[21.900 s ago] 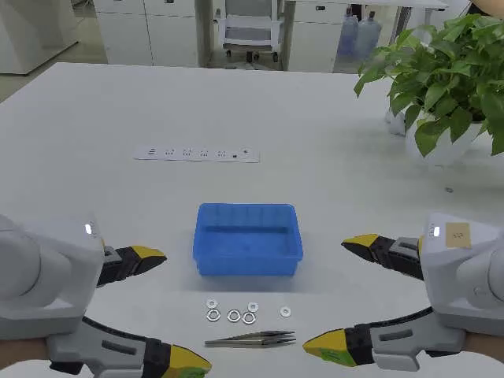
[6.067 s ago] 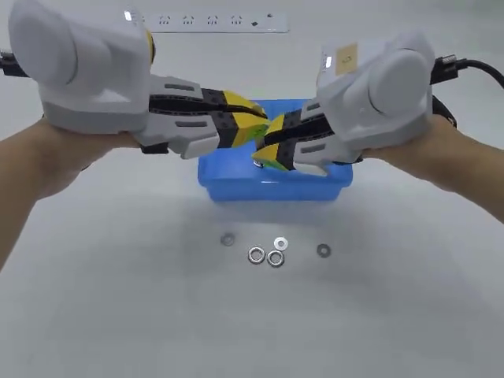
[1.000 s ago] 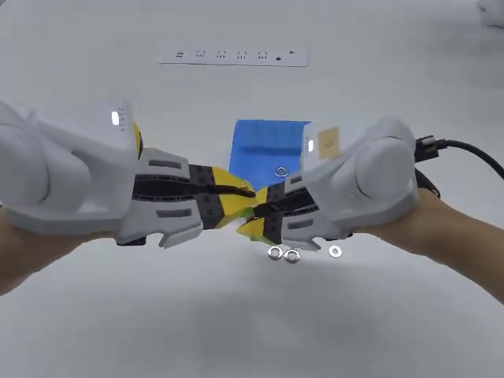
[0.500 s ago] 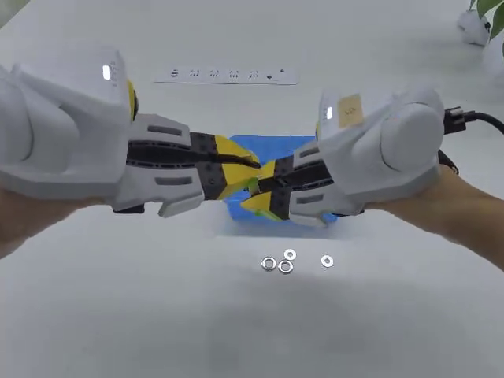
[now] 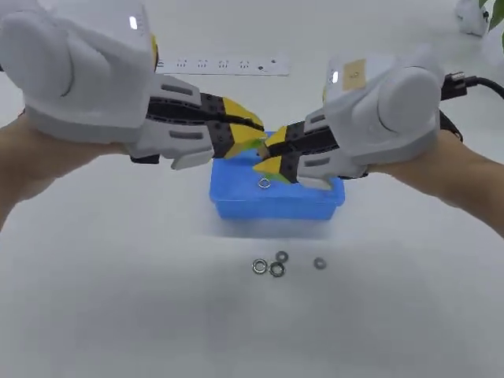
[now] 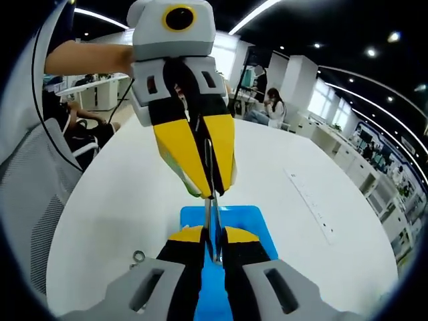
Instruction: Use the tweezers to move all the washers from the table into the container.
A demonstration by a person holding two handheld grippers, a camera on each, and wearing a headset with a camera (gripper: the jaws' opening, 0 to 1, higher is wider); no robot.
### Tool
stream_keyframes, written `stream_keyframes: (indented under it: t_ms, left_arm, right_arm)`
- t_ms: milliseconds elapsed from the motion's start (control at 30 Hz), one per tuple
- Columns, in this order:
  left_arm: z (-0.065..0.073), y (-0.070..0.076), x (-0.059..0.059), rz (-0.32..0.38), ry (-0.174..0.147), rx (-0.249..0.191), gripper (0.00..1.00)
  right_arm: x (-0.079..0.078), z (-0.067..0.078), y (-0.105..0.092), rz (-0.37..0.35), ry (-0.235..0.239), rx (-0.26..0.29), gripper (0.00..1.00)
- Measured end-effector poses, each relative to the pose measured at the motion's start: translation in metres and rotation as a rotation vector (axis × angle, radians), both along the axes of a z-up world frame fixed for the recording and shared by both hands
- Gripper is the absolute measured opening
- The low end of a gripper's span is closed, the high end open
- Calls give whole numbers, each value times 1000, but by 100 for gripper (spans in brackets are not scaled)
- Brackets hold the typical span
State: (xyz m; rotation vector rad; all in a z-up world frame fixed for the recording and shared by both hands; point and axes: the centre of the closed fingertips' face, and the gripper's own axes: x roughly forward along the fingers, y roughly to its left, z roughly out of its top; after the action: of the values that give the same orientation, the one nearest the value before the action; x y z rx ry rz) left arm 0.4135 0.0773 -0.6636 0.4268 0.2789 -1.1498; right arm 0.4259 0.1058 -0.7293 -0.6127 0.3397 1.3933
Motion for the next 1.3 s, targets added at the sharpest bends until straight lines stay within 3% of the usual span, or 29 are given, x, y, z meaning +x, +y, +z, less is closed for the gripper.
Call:
stream_keyframes:
  t_ms: [200, 633, 967, 1300]
  left_arm:
    - [-19, -2, 11, 9, 39, -2, 6]
    - [-43, 0, 14, 15, 90, 31, 6]
    - [-44, -2, 15, 12, 88, 40, 6]
    - [-33, -4, 10, 4, 68, 40, 6]
  right_arm:
    - [8, -18, -2, -25, 40, -4, 11]
    - [6, -41, 0, -34, 102, -7, 11]
    - [7, -40, -4, -48, 116, -10, 12]
    - [2, -28, -5, -36, 92, -10, 12]
